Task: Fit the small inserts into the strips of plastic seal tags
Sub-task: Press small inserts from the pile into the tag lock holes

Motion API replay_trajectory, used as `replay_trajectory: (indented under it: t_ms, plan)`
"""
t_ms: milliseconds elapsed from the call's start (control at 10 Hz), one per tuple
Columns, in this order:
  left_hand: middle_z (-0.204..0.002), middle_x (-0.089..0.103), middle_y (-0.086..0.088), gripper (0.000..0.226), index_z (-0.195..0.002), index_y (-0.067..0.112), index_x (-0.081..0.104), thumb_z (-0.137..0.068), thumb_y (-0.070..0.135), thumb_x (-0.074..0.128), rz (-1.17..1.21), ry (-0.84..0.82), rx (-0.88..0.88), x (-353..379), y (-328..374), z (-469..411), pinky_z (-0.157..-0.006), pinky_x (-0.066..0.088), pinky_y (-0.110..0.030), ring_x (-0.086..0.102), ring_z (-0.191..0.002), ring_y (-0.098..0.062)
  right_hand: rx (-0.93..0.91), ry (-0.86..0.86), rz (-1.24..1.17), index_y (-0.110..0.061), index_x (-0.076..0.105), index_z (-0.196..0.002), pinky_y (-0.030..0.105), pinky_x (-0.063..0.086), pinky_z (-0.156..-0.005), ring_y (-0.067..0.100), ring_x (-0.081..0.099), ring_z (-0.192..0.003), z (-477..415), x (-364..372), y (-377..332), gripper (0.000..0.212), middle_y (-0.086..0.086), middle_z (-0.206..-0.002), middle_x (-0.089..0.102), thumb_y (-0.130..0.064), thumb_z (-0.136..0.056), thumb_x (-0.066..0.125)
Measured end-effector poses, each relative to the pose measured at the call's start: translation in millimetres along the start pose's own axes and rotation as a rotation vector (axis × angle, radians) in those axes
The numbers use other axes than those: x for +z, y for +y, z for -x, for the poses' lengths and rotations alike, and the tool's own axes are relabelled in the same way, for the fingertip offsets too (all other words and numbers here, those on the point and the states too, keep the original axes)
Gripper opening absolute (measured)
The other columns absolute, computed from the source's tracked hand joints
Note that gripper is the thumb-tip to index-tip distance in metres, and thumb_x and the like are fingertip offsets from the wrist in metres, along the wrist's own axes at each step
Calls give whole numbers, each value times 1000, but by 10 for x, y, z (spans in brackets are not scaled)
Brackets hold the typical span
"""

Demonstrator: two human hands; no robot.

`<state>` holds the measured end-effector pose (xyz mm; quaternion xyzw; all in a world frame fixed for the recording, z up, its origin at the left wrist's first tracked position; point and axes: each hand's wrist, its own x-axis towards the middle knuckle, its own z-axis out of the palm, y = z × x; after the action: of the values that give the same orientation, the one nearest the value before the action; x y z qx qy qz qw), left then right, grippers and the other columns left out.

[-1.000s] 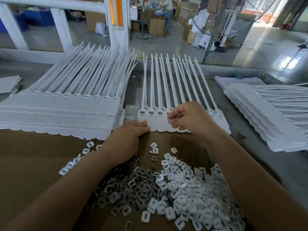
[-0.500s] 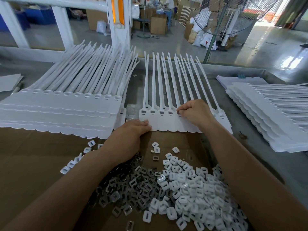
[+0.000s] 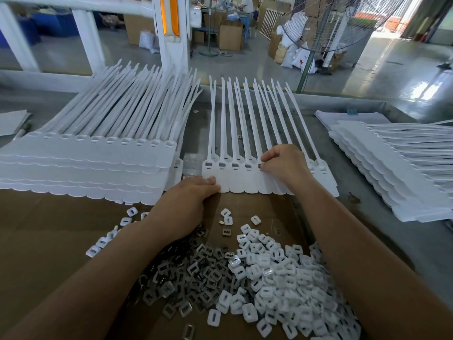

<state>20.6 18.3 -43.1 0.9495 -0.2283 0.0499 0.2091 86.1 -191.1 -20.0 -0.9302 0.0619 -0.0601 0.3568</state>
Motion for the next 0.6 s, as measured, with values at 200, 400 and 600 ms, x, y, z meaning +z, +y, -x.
replay_trajectory:
  t_ms: [200,400,600]
  plan:
    - [-146,32,6,53,-135,23,43,-89,-3,36,3,-3,2,-11,-1,15,-106,8,-15,24,-135,-9,-3,4,47,-11,72,-88,24,39,-80,13,53,-95,-2,17,-33,12,2,-107,66,-7,-84,62]
    - [-146,31,7,53,-135,24,42,-89,-3,36,5,-5,-3,-4,-6,3,-105,7,-14,23,-135,-8,-13,-34,-4,-12,72,-98,25,42,-88,12,54,-99,22,-59,-16,15,4,-110,67,-14,-85,65]
    - [-146,32,6,55,-135,23,42,-88,-5,36,5,-9,-3,-10,-14,42,-106,8,-16,23,-135,-9,-28,-32,2,-10,72,-100,24,40,-86,14,54,-102,26,-55,-25,17,5,-113,66,-9,-87,60]
